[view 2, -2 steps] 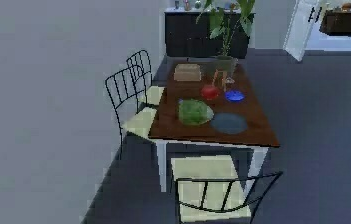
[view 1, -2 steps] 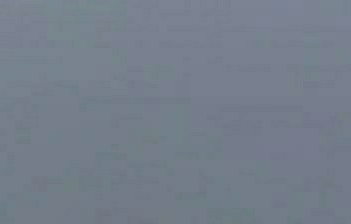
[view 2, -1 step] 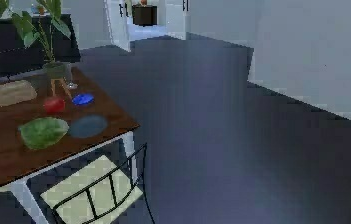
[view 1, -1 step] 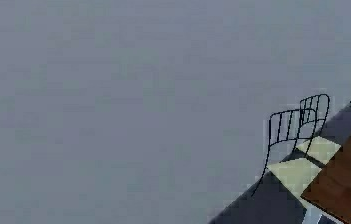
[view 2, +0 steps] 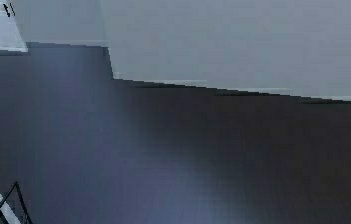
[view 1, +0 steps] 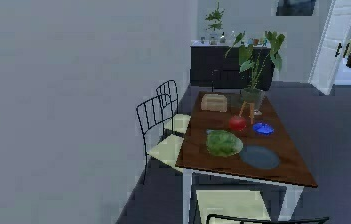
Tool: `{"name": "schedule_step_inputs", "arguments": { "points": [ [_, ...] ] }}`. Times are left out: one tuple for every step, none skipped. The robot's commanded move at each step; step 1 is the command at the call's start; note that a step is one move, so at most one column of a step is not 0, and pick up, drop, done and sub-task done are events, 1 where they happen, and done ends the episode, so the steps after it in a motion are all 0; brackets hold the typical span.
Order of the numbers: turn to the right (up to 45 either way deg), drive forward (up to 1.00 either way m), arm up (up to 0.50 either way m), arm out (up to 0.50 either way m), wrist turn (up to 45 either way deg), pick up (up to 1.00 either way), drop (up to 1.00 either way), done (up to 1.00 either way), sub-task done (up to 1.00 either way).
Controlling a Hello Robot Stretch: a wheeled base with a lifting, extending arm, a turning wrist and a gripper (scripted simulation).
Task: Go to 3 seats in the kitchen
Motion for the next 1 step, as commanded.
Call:
{"name": "schedule_step_inputs", "arguments": {
  "points": [
    [0.0,0.00,0.00,0.00,0.0,0.00,0.00,0.00,1.00]
  ]
}}
